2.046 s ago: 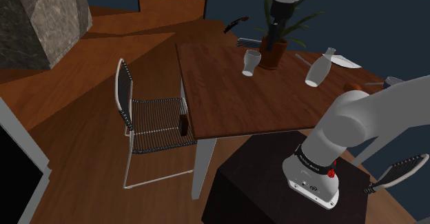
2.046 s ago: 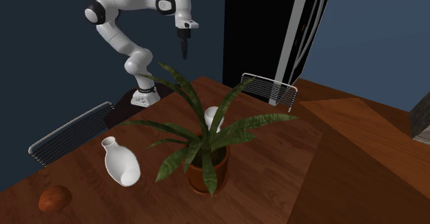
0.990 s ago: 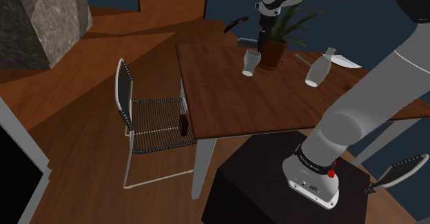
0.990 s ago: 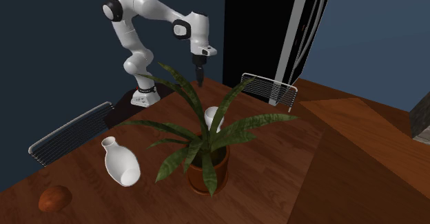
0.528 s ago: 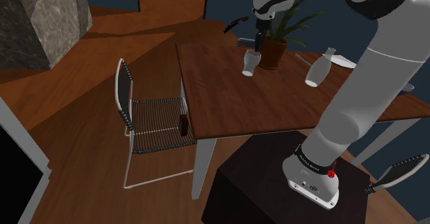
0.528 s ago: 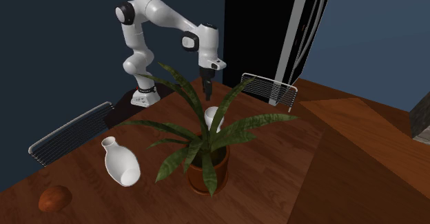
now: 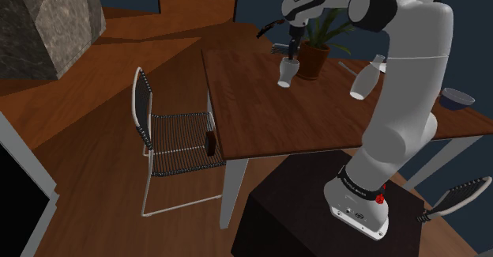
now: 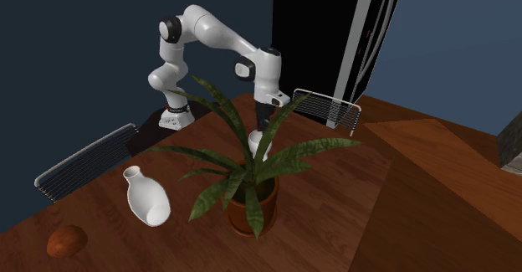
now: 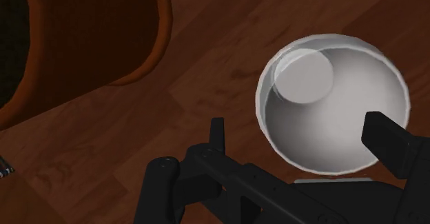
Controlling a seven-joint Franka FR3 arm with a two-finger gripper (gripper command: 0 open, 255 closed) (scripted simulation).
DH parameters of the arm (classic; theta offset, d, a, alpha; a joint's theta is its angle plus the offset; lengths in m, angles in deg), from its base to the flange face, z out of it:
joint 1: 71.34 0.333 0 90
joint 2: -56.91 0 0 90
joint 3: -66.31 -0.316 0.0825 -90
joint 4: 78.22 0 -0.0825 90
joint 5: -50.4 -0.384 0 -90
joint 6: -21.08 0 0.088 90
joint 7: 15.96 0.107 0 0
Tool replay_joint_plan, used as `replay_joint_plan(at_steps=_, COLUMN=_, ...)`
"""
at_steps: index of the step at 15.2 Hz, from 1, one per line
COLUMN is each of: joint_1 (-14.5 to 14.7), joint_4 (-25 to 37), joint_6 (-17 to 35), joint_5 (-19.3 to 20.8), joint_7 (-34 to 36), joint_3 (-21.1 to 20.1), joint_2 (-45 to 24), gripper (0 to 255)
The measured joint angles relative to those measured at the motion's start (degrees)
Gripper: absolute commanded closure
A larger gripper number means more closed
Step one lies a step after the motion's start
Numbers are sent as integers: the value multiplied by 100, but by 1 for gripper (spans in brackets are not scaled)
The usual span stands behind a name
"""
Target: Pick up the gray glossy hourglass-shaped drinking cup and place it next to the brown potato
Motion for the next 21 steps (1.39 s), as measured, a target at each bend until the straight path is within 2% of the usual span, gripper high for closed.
replay_joint_plan(at_steps=5, joint_1=-144, joint_4=200, joint_6=173, joint_5=-118, joint_7=-125, joint_3=-28, joint_2=-381, gripper=0)
replay_joint_plan(at_steps=9, joint_1=-179, joint_4=48, joint_6=424, joint_5=-147, joint_7=-143, joint_3=-39, joint_2=-482, gripper=0)
replay_joint_plan(at_steps=15, joint_1=-186, joint_4=48, joint_6=459, joint_5=-156, joint_7=-144, joint_3=-43, joint_2=-514, gripper=0)
replay_joint_plan(at_steps=16, joint_1=-186, joint_4=48, joint_6=459, joint_5=-156, joint_7=-144, joint_3=-43, joint_2=-514, gripper=255)
replay_joint_plan(at_steps=21, joint_1=-186, joint_4=52, joint_6=460, joint_5=-157, joint_7=-144, joint_3=-43, joint_2=-509, gripper=255)
